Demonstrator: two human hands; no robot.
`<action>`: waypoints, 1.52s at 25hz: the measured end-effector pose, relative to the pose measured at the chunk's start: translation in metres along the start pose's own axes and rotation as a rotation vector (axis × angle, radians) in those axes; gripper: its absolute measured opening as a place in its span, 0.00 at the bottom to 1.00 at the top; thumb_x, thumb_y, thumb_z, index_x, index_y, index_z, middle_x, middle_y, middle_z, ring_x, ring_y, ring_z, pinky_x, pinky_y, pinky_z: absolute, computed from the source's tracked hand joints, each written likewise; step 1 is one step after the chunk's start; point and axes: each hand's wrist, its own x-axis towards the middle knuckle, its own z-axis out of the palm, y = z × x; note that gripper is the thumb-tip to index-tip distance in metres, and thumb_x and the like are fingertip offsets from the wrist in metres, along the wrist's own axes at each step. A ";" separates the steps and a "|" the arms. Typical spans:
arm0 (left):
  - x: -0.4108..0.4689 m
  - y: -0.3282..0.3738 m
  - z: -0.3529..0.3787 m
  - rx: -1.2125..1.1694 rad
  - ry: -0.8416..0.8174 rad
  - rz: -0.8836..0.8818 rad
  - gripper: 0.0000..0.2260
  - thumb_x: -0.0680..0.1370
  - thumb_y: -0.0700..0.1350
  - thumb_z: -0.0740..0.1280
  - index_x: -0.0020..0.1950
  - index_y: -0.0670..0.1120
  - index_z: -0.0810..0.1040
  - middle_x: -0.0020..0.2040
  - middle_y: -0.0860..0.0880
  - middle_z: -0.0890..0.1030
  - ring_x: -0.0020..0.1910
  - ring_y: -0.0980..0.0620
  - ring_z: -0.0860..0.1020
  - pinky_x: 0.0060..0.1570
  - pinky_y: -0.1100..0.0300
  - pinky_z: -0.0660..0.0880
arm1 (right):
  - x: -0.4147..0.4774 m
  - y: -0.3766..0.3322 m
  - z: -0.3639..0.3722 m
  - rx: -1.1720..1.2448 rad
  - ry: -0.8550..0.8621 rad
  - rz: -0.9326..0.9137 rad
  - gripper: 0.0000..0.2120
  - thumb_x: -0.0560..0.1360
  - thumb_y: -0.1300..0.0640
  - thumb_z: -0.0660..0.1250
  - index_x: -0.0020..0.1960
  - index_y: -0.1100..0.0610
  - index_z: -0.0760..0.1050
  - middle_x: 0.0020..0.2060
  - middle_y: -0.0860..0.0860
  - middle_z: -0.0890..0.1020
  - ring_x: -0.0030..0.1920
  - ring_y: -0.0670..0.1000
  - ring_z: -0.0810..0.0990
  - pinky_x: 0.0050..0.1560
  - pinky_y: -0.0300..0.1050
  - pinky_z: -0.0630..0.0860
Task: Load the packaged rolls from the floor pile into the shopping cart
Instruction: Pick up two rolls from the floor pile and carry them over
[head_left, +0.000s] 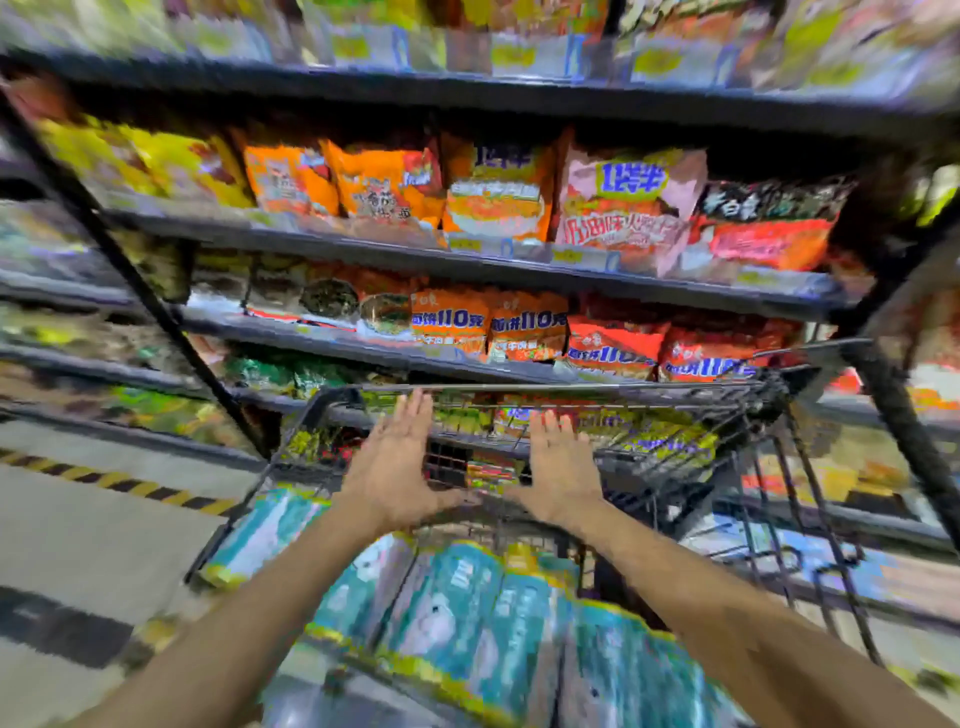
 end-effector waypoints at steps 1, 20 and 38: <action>-0.023 -0.003 -0.005 0.013 0.037 -0.036 0.52 0.70 0.67 0.65 0.77 0.43 0.38 0.78 0.47 0.39 0.77 0.50 0.40 0.74 0.56 0.40 | -0.011 -0.008 -0.007 0.001 0.021 -0.044 0.46 0.76 0.36 0.58 0.77 0.60 0.38 0.77 0.57 0.44 0.77 0.58 0.42 0.76 0.55 0.44; -0.488 -0.182 0.046 -0.173 0.326 -1.123 0.53 0.61 0.72 0.57 0.77 0.40 0.52 0.76 0.41 0.58 0.75 0.42 0.59 0.72 0.53 0.56 | -0.148 -0.390 0.093 -0.094 -0.060 -0.995 0.39 0.79 0.40 0.55 0.77 0.62 0.44 0.77 0.57 0.49 0.77 0.55 0.48 0.75 0.48 0.44; -0.498 -0.397 0.471 -0.782 0.257 -1.907 0.49 0.68 0.58 0.74 0.77 0.39 0.50 0.77 0.42 0.56 0.75 0.44 0.56 0.70 0.53 0.58 | -0.072 -0.574 0.587 -0.386 -0.580 -0.979 0.40 0.78 0.42 0.60 0.78 0.62 0.45 0.77 0.57 0.51 0.77 0.55 0.50 0.73 0.48 0.50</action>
